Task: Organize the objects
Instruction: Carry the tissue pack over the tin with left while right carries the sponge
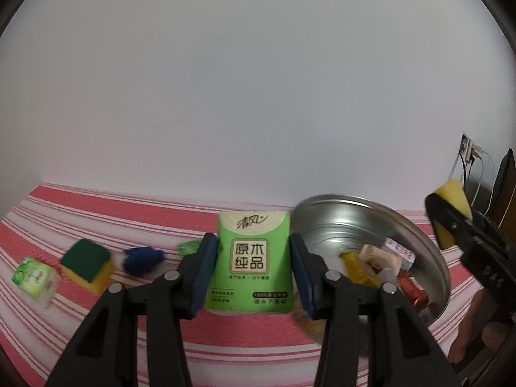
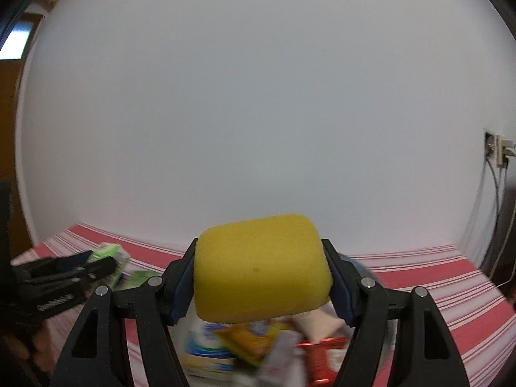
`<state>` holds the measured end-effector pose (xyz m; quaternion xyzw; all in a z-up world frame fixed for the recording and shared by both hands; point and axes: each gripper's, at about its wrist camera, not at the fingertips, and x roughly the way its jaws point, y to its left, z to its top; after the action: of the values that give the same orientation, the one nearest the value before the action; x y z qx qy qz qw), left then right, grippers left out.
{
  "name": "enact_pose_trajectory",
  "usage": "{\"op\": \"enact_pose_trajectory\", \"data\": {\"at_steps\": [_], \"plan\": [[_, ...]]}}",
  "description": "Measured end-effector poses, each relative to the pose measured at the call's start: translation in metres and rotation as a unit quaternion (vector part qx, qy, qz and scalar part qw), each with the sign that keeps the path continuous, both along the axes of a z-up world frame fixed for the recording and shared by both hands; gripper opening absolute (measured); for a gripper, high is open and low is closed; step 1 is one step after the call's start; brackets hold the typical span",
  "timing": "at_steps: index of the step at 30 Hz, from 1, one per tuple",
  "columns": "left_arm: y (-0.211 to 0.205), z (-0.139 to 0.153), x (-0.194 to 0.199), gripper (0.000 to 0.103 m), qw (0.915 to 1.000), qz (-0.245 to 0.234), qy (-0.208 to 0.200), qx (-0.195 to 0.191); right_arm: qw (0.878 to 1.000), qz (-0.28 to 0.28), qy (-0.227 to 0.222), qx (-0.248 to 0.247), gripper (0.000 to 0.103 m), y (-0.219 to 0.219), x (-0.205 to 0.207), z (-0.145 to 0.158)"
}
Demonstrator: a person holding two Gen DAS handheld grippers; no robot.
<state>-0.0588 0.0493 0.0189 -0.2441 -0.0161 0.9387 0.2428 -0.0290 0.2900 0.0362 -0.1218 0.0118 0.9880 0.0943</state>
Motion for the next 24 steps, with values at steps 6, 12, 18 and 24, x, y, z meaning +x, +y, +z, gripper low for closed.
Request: {"op": "enact_pose_trajectory", "data": {"at_steps": [6, 12, 18, 24], "plan": [[0.052, 0.007, 0.009, 0.045, 0.9992, -0.015, 0.012, -0.035, 1.0, -0.015, -0.018, -0.003, 0.072, 0.054, 0.004, -0.009], [0.099, 0.016, -0.001, 0.045, 0.9968, -0.015, -0.002, -0.079, 0.999, -0.023, -0.042, -0.009, 0.072, 0.088, 0.006, -0.013], [0.126, 0.028, -0.014, 0.045, 0.9919, -0.015, 0.001, -0.126, 0.996, -0.01, -0.082, -0.019, 0.072, 0.101, 0.003, -0.014], [0.144, 0.037, -0.039, 0.045, 0.9855, -0.007, -0.009, -0.169, 0.988, 0.019, -0.143, -0.06, 0.072, 0.117, -0.005, -0.024]]}}
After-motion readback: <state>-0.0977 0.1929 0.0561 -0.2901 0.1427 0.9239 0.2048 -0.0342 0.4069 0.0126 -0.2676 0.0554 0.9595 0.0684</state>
